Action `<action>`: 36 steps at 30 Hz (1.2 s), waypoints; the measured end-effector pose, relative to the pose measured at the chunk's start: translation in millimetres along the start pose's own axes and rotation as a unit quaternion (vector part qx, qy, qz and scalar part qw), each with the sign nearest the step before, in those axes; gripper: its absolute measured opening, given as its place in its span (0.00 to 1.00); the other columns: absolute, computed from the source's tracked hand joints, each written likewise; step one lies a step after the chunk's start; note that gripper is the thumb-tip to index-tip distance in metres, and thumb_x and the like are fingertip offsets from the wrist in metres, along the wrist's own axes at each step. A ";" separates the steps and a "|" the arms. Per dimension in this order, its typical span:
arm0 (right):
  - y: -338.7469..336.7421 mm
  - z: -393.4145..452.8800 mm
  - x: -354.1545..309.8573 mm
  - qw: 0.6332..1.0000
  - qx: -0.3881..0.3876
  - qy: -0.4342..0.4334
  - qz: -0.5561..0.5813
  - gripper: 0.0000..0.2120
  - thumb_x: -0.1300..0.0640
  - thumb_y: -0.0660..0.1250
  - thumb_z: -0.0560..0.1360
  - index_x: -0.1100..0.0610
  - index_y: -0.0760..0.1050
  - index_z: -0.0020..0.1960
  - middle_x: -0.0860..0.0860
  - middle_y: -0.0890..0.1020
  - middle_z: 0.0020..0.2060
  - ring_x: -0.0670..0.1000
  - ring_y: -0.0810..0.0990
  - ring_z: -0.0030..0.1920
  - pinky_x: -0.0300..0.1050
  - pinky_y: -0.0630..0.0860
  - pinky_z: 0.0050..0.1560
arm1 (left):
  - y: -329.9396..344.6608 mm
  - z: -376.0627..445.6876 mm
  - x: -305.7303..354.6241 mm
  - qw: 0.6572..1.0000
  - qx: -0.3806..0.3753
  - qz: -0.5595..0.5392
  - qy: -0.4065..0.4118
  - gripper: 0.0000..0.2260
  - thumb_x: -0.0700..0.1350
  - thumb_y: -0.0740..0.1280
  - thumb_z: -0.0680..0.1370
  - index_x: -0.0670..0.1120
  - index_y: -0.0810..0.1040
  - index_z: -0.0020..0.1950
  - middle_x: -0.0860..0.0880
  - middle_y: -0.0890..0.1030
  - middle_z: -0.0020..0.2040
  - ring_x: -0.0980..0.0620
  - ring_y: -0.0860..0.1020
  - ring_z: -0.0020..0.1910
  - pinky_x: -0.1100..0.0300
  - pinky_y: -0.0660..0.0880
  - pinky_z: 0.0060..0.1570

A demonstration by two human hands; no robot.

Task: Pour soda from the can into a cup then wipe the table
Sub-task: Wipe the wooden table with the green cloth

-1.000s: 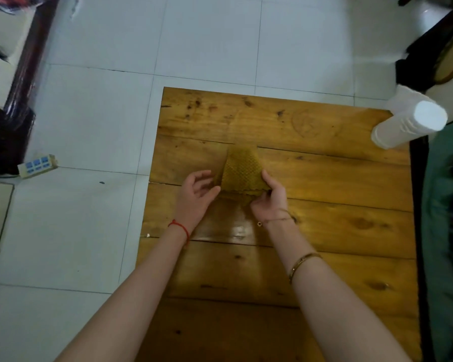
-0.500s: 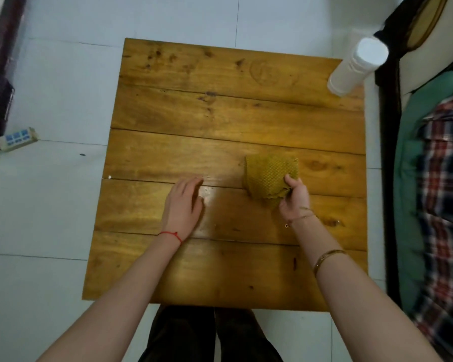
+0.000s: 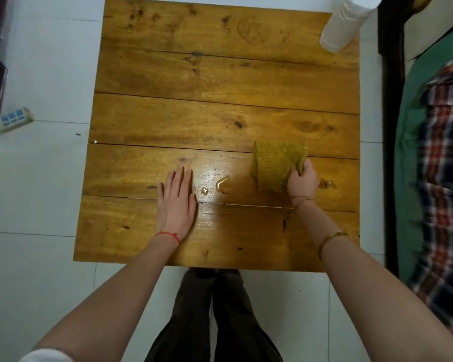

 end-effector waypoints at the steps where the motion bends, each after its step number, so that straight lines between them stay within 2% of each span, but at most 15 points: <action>1: -0.6 -2.8 3.5 1.000 0.001 -0.005 -0.029 0.11 0.62 0.56 0.80 0.59 0.73 0.59 0.56 0.79 0.49 0.57 0.75 0.51 0.42 0.65 0.47 | 1.8 -3.8 -1.0 1.000 0.000 0.002 -0.001 0.27 0.45 0.56 0.82 0.48 0.51 0.80 0.48 0.52 0.81 0.47 0.49 0.80 0.40 0.48 0.77; 4: -2.3 -13.3 14.0 0.994 0.010 -0.020 -0.107 0.05 0.62 0.56 0.80 0.58 0.70 0.53 0.56 0.76 0.41 0.57 0.74 0.42 0.47 0.67 0.40 | 6.8 -15.5 -6.1 1.000 0.002 0.005 -0.010 0.26 0.45 0.55 0.83 0.48 0.51 0.80 0.48 0.51 0.81 0.48 0.47 0.80 0.40 0.46 0.77; 7: 0.3 -24.1 25.6 0.984 0.017 -0.042 -0.173 0.08 0.64 0.56 0.78 0.59 0.69 0.56 0.58 0.76 0.40 0.58 0.74 0.38 0.48 0.68 0.35 | 11.9 -25.4 -12.4 1.000 0.003 0.016 -0.019 0.26 0.46 0.53 0.83 0.48 0.50 0.81 0.49 0.50 0.81 0.48 0.46 0.80 0.41 0.46 0.77; 9: 2.1 -33.2 33.3 0.982 0.016 -0.052 -0.180 0.09 0.64 0.56 0.78 0.60 0.69 0.58 0.58 0.77 0.42 0.60 0.76 0.41 0.49 0.70 0.36 | 15.7 -30.6 -16.5 1.000 0.001 0.020 -0.021 0.26 0.46 0.52 0.83 0.48 0.49 0.81 0.49 0.49 0.81 0.48 0.45 0.80 0.41 0.45 0.77; 11: 2.8 -43.3 40.1 0.985 0.023 -0.048 -0.166 0.10 0.62 0.57 0.79 0.60 0.68 0.59 0.60 0.78 0.48 0.62 0.78 0.46 0.52 0.74 0.40 | 20.1 -35.1 -19.8 1.000 0.000 0.024 -0.017 0.26 0.46 0.52 0.83 0.48 0.49 0.81 0.48 0.48 0.81 0.48 0.45 0.80 0.41 0.44 0.77; 14: 0.6 -56.1 44.1 0.972 0.081 -0.088 -0.202 0.22 0.58 0.61 0.78 0.60 0.62 0.70 0.59 0.74 0.61 0.60 0.77 0.57 0.55 0.77 0.51 | 25.3 -39.2 -23.5 1.000 0.002 0.030 -0.009 0.27 0.46 0.52 0.83 0.48 0.48 0.81 0.48 0.48 0.81 0.48 0.44 0.80 0.40 0.44 0.77; 16: 1.7 -62.8 41.3 0.945 0.121 -0.152 -0.262 0.30 0.56 0.63 0.77 0.58 0.56 0.76 0.59 0.69 0.68 0.59 0.70 0.67 0.55 0.70 0.65 | 28.1 -40.3 -26.0 0.999 0.007 0.034 -0.003 0.27 0.46 0.52 0.83 0.48 0.47 0.81 0.48 0.47 0.81 0.48 0.44 0.80 0.40 0.44 0.77; 19: 18.7 -64.8 38.6 0.910 0.071 -0.240 -0.330 0.29 0.53 0.57 0.79 0.52 0.53 0.79 0.55 0.60 0.77 0.60 0.56 0.77 0.60 0.55 0.76 | 30.7 -40.8 -28.9 0.999 0.014 0.040 0.006 0.26 0.47 0.50 0.84 0.48 0.46 0.81 0.48 0.46 0.81 0.48 0.43 0.80 0.39 0.44 0.77; 22: 45.7 -62.3 44.5 0.890 -0.017 -0.284 -0.357 0.26 0.50 0.51 0.83 0.48 0.50 0.79 0.50 0.52 0.79 0.58 0.46 0.79 0.63 0.47 0.77 | 34.5 -41.0 -31.2 0.998 0.019 0.054 0.009 0.26 0.49 0.47 0.83 0.48 0.45 0.81 0.48 0.45 0.81 0.48 0.43 0.80 0.39 0.43 0.76; 24: 56.1 -59.3 48.5 0.892 -0.044 -0.277 -0.354 0.25 0.48 0.47 0.83 0.46 0.48 0.79 0.48 0.49 0.80 0.57 0.43 0.79 0.64 0.44 0.77 | 36.4 -40.8 -31.3 0.998 0.023 0.060 0.012 0.26 0.49 0.47 0.83 0.48 0.45 0.81 0.48 0.45 0.81 0.48 0.43 0.80 0.38 0.44 0.76; 27: 63.1 -57.7 52.5 0.897 -0.042 -0.268 -0.348 0.26 0.44 0.45 0.83 0.45 0.45 0.79 0.47 0.46 0.80 0.57 0.40 0.79 0.63 0.40 0.76 | 38.1 -39.9 -32.5 0.998 0.028 0.064 0.012 0.26 0.48 0.47 0.83 0.47 0.45 0.81 0.48 0.45 0.81 0.48 0.43 0.80 0.37 0.44 0.76; 30: 68.6 -49.2 46.3 0.889 -0.045 -0.280 -0.360 0.26 0.43 0.43 0.83 0.45 0.43 0.79 0.48 0.45 0.80 0.57 0.39 0.79 0.64 0.39 0.76 | 40.2 -40.5 -33.6 0.997 0.030 0.073 0.011 0.26 0.48 0.47 0.83 0.47 0.44 0.81 0.48 0.44 0.81 0.47 0.43 0.80 0.37 0.45 0.76; 36: 97.0 -34.5 6.7 0.880 -0.049 -0.321 -0.348 0.27 0.42 0.44 0.83 0.47 0.45 0.80 0.49 0.46 0.80 0.59 0.41 0.79 0.63 0.38 0.76 | 40.7 -40.4 -32.2 0.996 0.032 0.077 0.008 0.27 0.48 0.48 0.83 0.47 0.44 0.81 0.48 0.44 0.81 0.48 0.42 0.80 0.37 0.45 0.76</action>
Point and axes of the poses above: each hand's wrist, its own z-axis towards the middle knuckle, its own y-axis out of the palm, x = y × z, the point moved 6 cm from there along z, towards the middle knuckle
